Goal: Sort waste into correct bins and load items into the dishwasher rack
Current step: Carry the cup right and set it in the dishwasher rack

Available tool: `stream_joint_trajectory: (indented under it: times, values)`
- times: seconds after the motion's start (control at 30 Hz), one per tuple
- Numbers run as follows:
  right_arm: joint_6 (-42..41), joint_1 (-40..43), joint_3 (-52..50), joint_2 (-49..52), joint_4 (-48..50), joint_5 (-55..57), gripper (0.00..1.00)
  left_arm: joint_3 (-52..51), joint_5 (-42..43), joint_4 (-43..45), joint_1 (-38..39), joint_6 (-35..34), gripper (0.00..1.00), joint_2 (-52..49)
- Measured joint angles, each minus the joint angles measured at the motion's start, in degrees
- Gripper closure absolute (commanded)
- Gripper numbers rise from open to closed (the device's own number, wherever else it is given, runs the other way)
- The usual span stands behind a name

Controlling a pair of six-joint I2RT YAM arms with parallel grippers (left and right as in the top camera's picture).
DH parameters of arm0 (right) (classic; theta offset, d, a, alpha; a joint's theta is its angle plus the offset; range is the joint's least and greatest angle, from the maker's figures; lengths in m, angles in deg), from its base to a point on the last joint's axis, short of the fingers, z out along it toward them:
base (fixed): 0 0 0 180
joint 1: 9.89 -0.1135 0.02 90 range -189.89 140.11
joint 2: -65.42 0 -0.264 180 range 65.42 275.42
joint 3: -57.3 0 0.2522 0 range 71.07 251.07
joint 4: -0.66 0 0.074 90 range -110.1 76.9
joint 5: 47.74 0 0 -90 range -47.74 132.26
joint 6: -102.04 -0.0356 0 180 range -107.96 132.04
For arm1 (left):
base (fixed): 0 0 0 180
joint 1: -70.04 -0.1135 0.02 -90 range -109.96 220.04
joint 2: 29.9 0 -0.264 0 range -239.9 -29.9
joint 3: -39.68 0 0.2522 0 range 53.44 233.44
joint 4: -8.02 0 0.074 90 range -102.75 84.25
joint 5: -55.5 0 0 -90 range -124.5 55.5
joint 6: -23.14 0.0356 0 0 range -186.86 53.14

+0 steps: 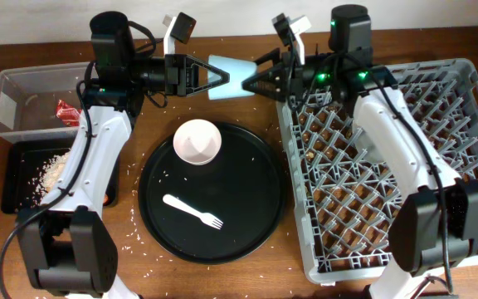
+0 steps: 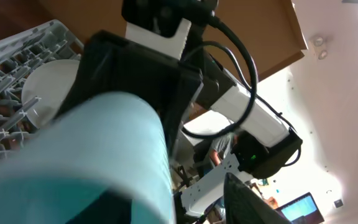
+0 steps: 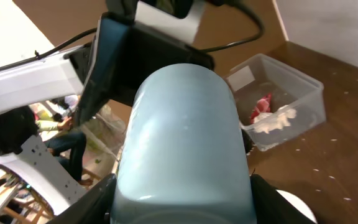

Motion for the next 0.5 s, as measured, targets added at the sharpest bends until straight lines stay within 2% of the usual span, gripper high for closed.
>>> stream_joint_trajectory:
  times: [0.1,0.17,0.5]
  values:
    - [0.1,2.6,0.0,0.0,-1.6,0.3,0.48,0.0,-0.1,0.0,0.0,0.0,0.52,0.0]
    - [1.1,4.8,0.0,-0.1,-7.7,1.4,0.48,0.0,-1.4,0.0,0.0,0.1,0.51,-0.1]
    - [5.9,15.9,-0.4,-0.7,-34.5,25.2,0.48,0.0,-0.5,0.0,0.1,2.3,0.51,-0.2]
